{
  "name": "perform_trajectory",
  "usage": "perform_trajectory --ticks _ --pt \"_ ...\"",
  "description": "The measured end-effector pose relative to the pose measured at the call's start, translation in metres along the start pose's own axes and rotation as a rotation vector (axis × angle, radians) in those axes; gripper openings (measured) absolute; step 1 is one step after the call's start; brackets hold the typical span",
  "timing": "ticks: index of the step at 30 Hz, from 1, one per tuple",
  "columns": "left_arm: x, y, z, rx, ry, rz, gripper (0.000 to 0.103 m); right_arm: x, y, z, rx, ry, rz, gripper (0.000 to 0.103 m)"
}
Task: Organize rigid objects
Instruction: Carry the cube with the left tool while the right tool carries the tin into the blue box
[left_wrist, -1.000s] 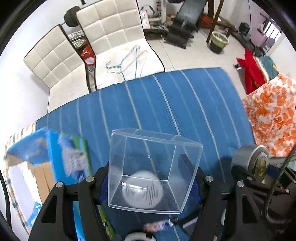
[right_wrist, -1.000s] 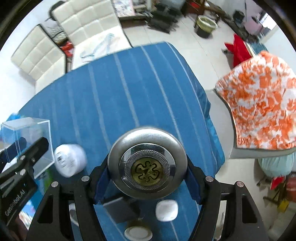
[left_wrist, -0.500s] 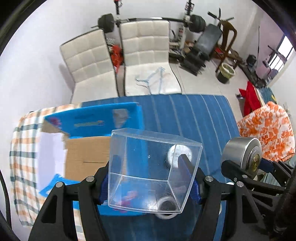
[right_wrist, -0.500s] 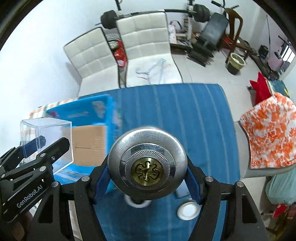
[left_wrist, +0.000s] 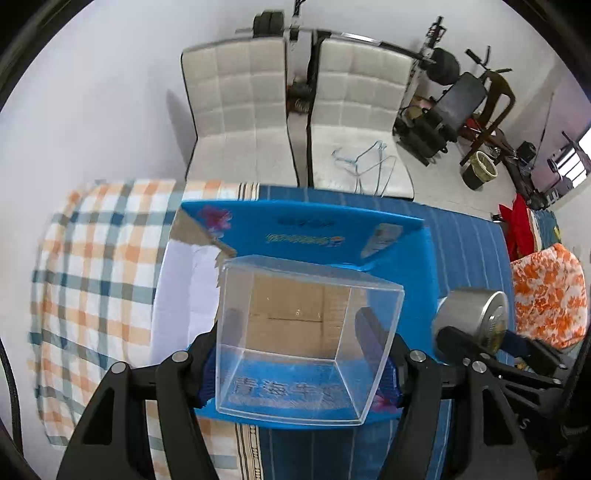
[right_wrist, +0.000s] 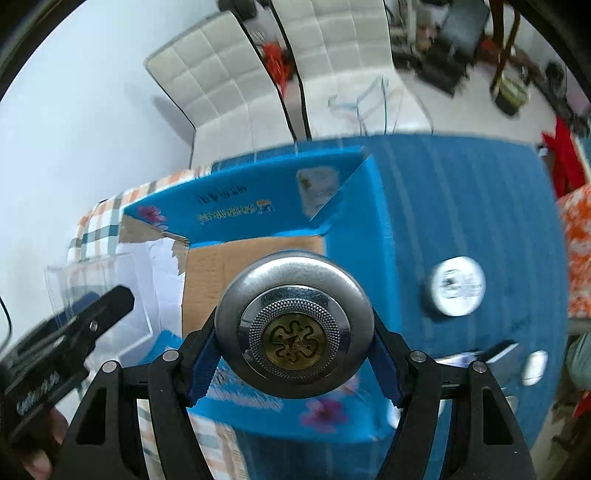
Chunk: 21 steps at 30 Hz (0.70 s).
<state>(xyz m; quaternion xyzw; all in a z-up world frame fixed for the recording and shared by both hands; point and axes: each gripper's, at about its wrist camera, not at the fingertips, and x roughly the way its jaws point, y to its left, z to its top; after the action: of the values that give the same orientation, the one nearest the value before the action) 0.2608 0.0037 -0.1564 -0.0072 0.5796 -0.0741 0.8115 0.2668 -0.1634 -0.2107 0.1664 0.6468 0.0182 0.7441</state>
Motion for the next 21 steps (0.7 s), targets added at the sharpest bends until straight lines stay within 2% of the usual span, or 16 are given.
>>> perform_trajectory --ticks 4,12,17,18,21 --pt "0.044 0.033 0.015 -0.043 0.078 -0.036 0.065 0.055 0.01 0.022 0.016 0.043 -0.044 0.073" --pt "0.124 0.06 0.026 -0.119 0.219 -0.135 0.065 0.126 0.014 0.039 0.041 0.137 -0.132 0.074" --pt "0.155 0.068 0.02 -0.145 0.281 -0.137 0.065 0.137 0.021 0.041 0.025 0.162 -0.144 0.075" --pt "0.158 0.068 0.018 -0.149 0.289 -0.142 0.065 0.135 0.02 0.042 0.037 0.165 -0.131 0.08" --pt "0.163 0.068 0.015 -0.153 0.308 -0.16 0.065 0.125 0.017 0.044 0.066 0.156 -0.126 0.082"
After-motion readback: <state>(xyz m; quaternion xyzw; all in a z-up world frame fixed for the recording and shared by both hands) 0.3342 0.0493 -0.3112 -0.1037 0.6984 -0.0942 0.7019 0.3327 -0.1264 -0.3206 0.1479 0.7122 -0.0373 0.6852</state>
